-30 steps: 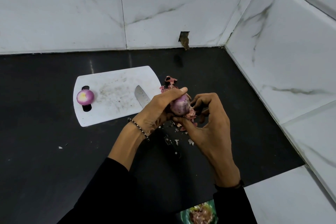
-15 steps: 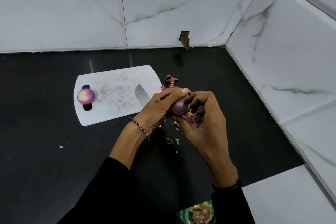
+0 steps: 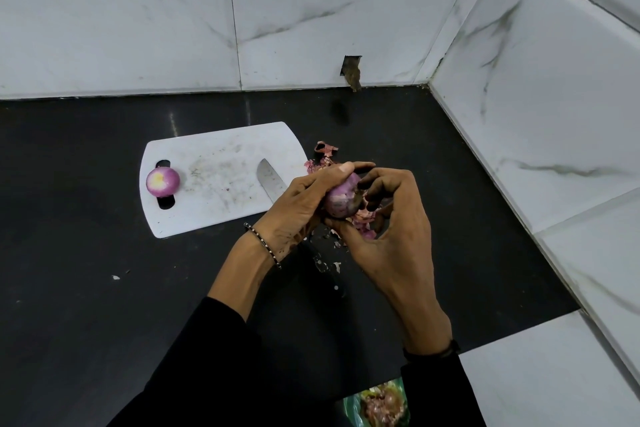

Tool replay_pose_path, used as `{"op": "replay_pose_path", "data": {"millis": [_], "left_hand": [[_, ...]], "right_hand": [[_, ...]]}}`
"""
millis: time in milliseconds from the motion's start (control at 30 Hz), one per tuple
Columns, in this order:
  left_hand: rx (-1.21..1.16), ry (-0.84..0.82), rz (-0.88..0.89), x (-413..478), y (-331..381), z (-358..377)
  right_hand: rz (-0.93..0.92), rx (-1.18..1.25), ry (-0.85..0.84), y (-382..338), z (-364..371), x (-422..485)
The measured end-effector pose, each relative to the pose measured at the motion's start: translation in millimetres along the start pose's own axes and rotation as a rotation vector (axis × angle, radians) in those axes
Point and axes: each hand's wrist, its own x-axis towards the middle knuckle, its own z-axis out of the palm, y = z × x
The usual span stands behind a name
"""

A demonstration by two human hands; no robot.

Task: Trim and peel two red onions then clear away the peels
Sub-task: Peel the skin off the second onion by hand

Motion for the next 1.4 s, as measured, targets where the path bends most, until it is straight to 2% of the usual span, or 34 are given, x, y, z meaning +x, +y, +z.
{"op": "replay_pose_path", "data": {"millis": [300, 667, 1167, 1400], "left_hand": [[-0.033, 0.01, 0.02, 1, -5, -3], [0.098, -0.017, 0.028, 1, -8, 2], [0.117, 0.056, 0.079, 4, -9, 4], [0.216, 0.094, 0.089, 5, -11, 6]], "right_hand": [[0.055, 0.007, -0.012, -3, -1, -1], [0.047, 0.015, -0.04, -1, -4, -3], [0.034, 0.02, -0.026, 4, -9, -4], [0.01, -0.009, -0.02, 5, -11, -4]]}}
